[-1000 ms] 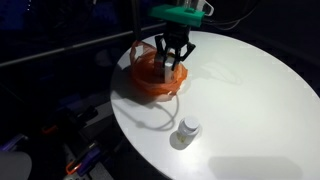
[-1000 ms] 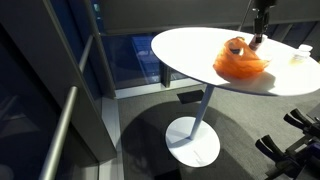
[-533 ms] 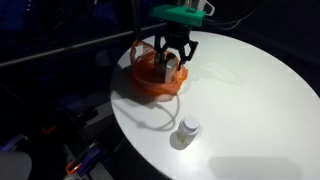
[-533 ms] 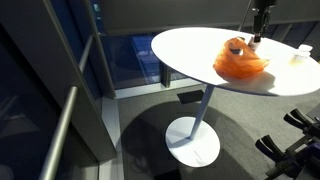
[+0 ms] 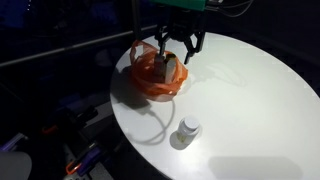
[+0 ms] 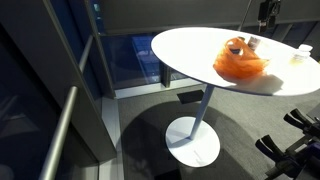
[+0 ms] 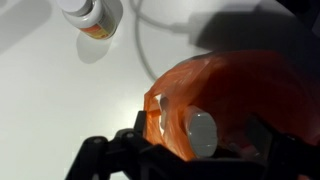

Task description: Pick up the white rectangular container from the table and put it in the orange plastic

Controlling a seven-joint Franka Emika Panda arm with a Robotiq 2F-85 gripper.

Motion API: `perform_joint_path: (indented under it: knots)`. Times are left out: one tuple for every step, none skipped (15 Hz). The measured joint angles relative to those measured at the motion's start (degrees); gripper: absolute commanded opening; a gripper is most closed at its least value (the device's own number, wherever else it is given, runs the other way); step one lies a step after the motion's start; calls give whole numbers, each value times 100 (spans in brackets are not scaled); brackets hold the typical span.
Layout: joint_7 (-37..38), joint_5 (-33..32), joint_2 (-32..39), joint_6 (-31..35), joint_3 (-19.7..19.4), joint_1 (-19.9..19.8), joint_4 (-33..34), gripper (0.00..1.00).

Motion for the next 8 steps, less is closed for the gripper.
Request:
perform_joint_path:
  knots:
    - [178, 1, -82, -50, -38, -2, 1, 100]
    - [383, 22, -176, -102, -83, -4, 2, 100]
    - [582, 77, -277, -152, -129, -8, 2, 100]
    - [779, 146, -384, -183, -176, -15, -1, 100]
    - [953, 225, -493, -187, -214, -31, -7, 100]
    - [1111, 303, -608, -186, -246, -51, -23, 100]
    - [1262, 353, -734, -170, -278, -64, -50, 100]
    - [1424, 378, -869, -135, -310, -74, -89, 100]
